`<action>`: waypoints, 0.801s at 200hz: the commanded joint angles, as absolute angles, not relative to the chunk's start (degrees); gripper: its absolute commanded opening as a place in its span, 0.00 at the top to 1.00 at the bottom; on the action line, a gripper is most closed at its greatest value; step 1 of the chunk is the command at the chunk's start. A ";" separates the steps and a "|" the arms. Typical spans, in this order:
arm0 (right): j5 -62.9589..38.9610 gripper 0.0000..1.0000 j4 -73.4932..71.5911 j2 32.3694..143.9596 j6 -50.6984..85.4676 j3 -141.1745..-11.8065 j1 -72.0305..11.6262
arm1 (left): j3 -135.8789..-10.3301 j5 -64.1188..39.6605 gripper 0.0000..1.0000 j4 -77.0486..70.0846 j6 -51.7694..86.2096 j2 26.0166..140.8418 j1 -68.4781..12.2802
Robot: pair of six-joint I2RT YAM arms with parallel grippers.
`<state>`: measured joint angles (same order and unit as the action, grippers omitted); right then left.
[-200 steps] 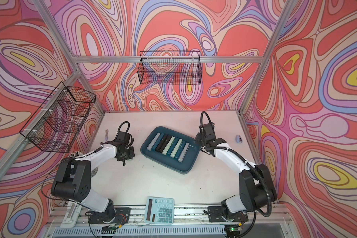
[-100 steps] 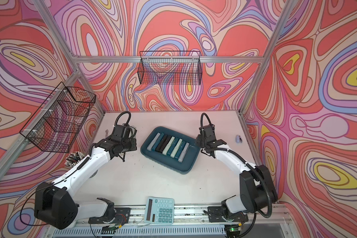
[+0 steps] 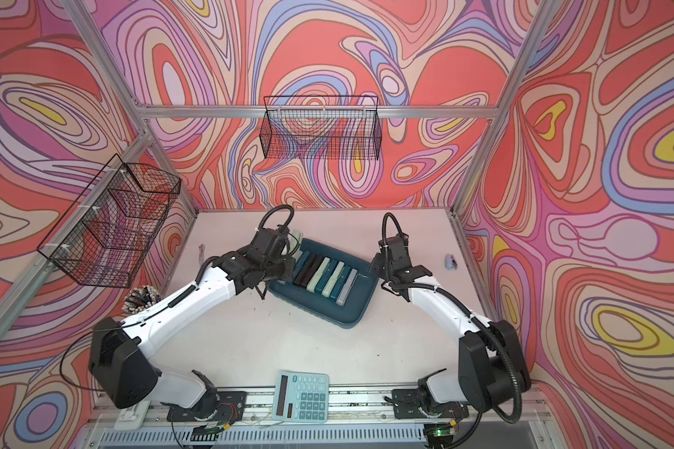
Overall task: Put the pruning pliers into the storage box
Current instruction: Place the pruning pliers in the storage box.
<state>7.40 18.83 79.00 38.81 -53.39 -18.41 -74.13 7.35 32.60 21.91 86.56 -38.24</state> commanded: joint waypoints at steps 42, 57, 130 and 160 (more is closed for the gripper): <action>9.46 0.73 22.09 72.36 38.06 -52.44 -15.12 | -86.53 6.69 0.87 33.01 25.53 101.33 -49.26; 8.58 0.73 21.82 71.56 37.99 -51.51 -14.04 | -88.67 6.26 0.87 33.22 26.56 103.72 -51.06; 5.74 0.73 21.14 70.91 37.63 -49.93 -10.88 | -92.76 4.15 0.84 34.34 30.93 111.37 -54.05; 5.36 0.73 21.13 70.73 37.32 -49.83 -10.20 | -93.45 3.60 0.84 34.42 31.44 113.49 -54.82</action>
<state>6.07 21.02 71.88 37.98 -50.41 -10.87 -91.85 4.21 33.30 29.67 111.83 -53.98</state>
